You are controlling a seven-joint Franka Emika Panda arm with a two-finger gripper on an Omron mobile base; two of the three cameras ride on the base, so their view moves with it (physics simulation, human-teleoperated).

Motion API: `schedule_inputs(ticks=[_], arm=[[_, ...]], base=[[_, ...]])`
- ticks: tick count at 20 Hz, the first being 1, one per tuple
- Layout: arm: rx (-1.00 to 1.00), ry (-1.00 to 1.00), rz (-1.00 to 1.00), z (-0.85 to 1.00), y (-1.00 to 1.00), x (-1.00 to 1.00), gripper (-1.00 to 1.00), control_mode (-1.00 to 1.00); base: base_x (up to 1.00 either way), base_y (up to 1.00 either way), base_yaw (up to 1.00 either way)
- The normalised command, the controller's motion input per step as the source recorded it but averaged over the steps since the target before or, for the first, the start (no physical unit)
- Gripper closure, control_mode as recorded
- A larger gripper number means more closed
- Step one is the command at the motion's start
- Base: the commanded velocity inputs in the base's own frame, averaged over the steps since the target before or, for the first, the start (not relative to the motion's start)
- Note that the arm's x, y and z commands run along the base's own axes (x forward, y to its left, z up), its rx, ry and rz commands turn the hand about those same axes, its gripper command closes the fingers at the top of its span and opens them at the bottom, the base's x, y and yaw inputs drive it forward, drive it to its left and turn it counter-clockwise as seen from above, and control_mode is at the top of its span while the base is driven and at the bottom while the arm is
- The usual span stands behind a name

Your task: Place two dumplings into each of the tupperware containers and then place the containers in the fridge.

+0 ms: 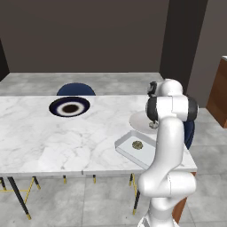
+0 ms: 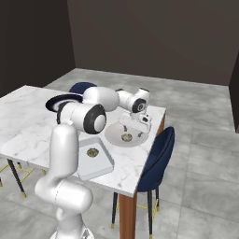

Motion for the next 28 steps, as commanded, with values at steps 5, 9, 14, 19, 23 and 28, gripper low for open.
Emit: schedule_inputs(ticks=[5, 9, 14, 19, 23, 28], arm=[[0.0, -0.01, 0.0, -0.36, 0.14, 0.19, -1.0, -1.0], [0.0, -0.06, 0.0, -0.52, 0.01, 0.2, -1.0, -1.0], [0.0, -0.11, 0.0, -0.07, 0.24, 0.0, -1.0, -1.0], [0.0, -0.12, 0.0, -0.1, 0.33, -0.19, -1.0, -1.0], [-0.08, -0.03, 0.0, -0.47, 0.17, -0.06, -1.0, -1.0], [-0.11, -0.02, 0.0, -0.55, 0.0, -0.03, -1.0, -1.0]], base=[[0.0, 0.0, 0.0], [0.0, 0.0, 0.0], [0.0, 0.0, 0.0], [0.0, 0.0, 0.0], [0.0, 0.0, 0.0], [0.0, 0.0, 0.0]])
